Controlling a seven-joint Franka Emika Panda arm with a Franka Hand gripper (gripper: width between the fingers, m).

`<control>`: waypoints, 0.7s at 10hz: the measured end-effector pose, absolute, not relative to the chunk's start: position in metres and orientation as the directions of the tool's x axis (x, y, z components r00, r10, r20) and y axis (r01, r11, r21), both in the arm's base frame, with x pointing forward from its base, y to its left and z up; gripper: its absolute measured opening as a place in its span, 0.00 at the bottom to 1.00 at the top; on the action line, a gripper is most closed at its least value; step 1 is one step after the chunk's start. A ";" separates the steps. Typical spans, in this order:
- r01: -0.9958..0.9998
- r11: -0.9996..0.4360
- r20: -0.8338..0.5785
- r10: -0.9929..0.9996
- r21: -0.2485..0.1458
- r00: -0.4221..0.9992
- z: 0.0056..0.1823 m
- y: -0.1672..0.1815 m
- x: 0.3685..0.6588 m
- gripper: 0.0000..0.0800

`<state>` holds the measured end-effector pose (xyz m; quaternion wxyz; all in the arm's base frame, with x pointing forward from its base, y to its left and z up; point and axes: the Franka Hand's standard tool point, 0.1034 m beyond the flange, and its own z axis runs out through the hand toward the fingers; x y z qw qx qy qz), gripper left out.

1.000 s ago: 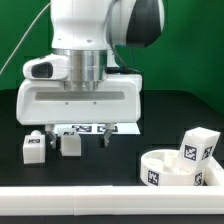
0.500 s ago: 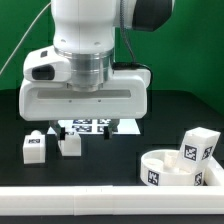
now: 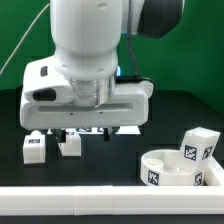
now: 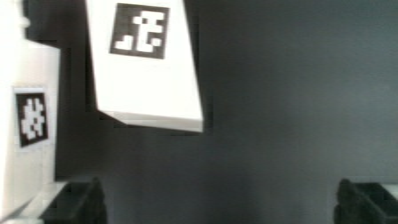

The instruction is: Assemble stool

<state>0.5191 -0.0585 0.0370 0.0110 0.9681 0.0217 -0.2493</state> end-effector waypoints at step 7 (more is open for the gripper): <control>0.046 -0.999 -0.578 0.023 0.026 0.816 0.036 -0.076 0.503 0.81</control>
Offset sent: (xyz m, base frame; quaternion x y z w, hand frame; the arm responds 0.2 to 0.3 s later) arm 0.0000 0.0000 0.0000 0.0000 -0.0650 0.0000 0.9979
